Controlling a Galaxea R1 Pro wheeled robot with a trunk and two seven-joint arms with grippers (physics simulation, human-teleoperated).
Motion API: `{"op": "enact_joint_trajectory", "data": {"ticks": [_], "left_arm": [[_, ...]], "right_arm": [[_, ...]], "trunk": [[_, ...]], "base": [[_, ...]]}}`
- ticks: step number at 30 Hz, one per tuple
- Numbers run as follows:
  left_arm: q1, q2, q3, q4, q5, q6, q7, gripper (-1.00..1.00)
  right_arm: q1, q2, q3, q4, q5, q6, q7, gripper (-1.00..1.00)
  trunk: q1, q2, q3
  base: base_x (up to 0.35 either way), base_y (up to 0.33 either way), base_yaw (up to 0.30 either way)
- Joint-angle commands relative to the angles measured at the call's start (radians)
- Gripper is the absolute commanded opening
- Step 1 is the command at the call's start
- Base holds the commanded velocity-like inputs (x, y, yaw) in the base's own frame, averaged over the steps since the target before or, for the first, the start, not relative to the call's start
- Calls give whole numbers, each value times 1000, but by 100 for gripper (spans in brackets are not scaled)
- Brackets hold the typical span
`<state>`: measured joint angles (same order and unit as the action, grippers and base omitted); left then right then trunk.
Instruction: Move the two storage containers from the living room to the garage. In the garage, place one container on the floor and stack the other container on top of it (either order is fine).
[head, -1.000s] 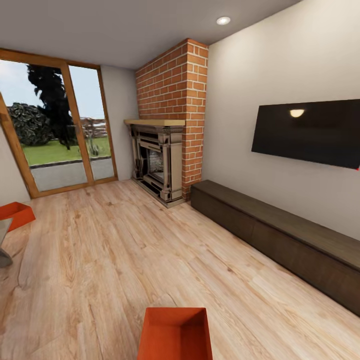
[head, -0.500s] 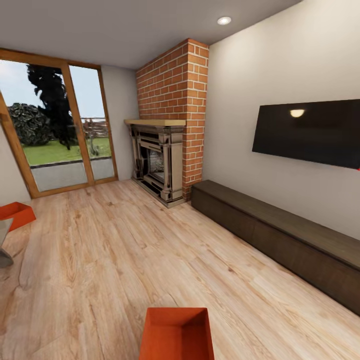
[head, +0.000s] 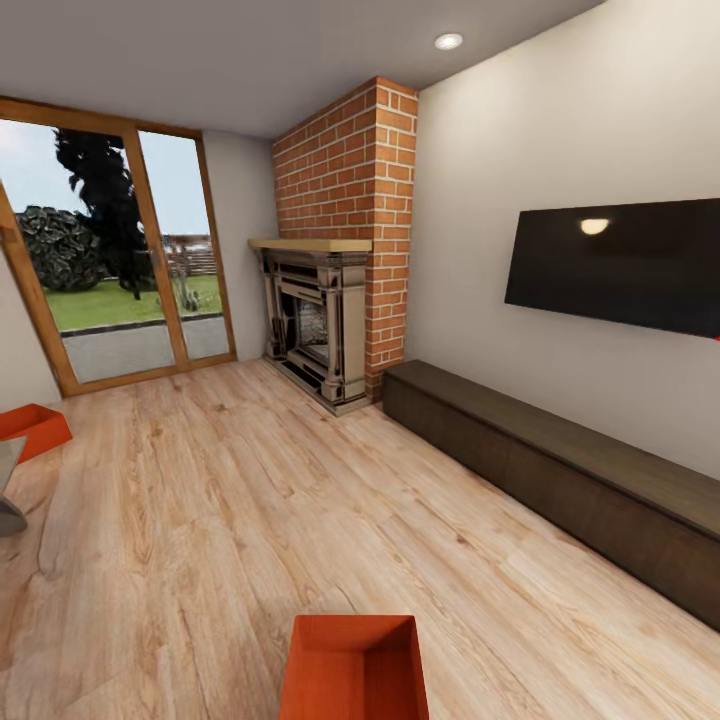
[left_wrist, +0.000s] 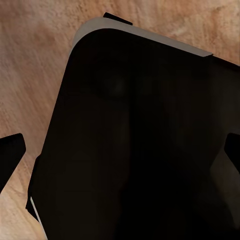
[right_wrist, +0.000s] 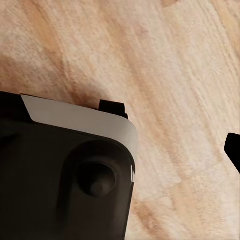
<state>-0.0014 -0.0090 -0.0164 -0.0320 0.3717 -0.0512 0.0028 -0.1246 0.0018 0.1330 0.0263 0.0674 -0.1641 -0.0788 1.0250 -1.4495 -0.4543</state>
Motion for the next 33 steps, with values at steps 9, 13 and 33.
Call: {"op": "enact_joint_trajectory", "data": {"ticks": [9, 13, 33], "left_arm": [[0, 0, -3, 0, 6, -2, 0, 100], [0, 0, -3, 0, 6, -2, -1, 100], [0, 17, -8, -2, 0, -4, -1, 100]], "right_arm": [[-1, 3, 6, 3, 3, 1, -5, 100], [-1, 4, 7, 3, 5, 1, 0, 100], [-1, 4, 11, 3, 8, 1, 5, 100]], "trunk": [[0, -1, -1], [0, -1, -1], [0, -1, -25]], "base": [[0, 0, 0], [0, 0, 0], [0, 0, 0]]}}
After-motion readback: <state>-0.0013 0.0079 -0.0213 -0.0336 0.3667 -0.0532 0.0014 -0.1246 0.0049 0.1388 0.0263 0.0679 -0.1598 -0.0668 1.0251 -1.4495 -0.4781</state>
